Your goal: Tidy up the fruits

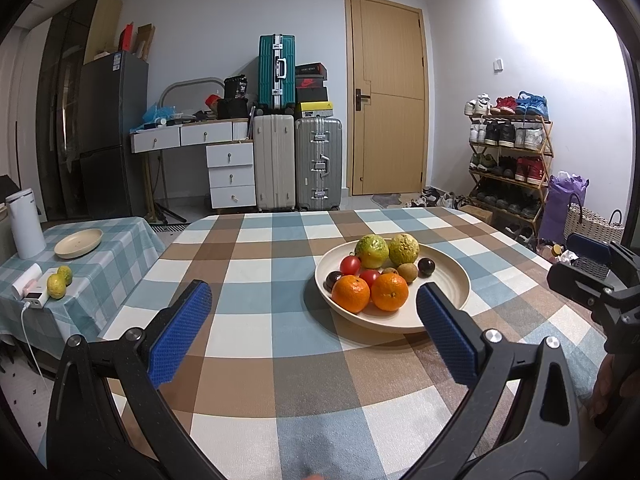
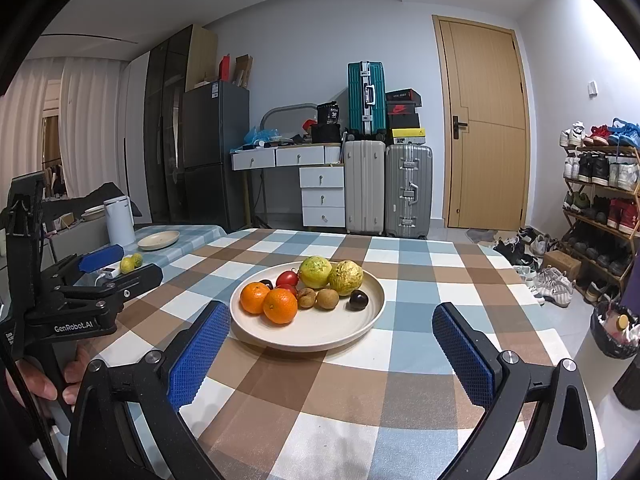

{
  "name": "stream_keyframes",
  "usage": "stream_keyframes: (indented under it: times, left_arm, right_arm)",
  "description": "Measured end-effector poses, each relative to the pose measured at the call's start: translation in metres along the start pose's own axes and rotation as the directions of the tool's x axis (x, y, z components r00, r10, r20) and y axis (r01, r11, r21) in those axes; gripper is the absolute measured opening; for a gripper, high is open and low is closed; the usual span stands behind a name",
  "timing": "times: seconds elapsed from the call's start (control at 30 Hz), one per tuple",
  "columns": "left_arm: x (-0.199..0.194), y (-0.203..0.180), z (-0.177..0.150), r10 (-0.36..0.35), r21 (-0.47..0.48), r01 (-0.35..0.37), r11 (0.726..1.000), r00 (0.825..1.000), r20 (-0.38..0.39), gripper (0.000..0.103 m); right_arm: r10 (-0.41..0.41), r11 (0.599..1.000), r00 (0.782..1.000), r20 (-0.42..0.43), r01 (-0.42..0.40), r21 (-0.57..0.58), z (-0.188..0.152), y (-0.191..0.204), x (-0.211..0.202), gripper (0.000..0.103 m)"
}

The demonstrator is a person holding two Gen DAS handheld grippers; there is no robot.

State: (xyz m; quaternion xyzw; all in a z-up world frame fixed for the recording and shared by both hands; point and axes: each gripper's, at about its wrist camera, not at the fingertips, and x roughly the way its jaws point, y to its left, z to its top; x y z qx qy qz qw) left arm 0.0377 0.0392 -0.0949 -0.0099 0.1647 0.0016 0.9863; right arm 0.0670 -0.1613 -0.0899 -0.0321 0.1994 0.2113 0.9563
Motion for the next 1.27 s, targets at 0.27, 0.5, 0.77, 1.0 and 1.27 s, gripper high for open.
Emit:
stream_keyframes:
  times: [0.27,0.5,0.77,1.0,1.27]
  left_arm:
    - [-0.0018,0.0003,-0.001,0.006,-0.002,-0.006,1.0,1.0,0.007,0.102]
    - [-0.0017,0.0003,-0.0011,0.007,-0.002,-0.007,1.0,1.0,0.007,0.102]
    - [-0.0015,0.0003,-0.0012,0.006,-0.002,-0.006,1.0,1.0,0.007,0.102]
    - [-0.0015,0.0004,-0.0013,0.006,-0.002,-0.006,1.0,1.0,0.007,0.102]
    - [-0.0013,0.0005,-0.0016,0.006,-0.002,-0.006,1.0,1.0,0.006,0.102]
  right_arm:
    - [0.0,1.0,1.0,0.0,0.0,0.001,-0.0001,-0.0004,-0.0002,0.103]
    - [0.0,1.0,1.0,0.0,0.0,0.0,-0.0002,-0.0006,-0.0002,0.103]
    - [0.0,1.0,1.0,0.0,0.0,0.001,-0.0003,-0.0006,0.0001,0.103]
    - [0.0,1.0,1.0,0.0,0.0,0.001,-0.0005,-0.0005,0.0002,0.103]
    - [0.0,1.0,1.0,0.001,0.0,0.001,-0.0006,-0.0008,0.0001,0.103]
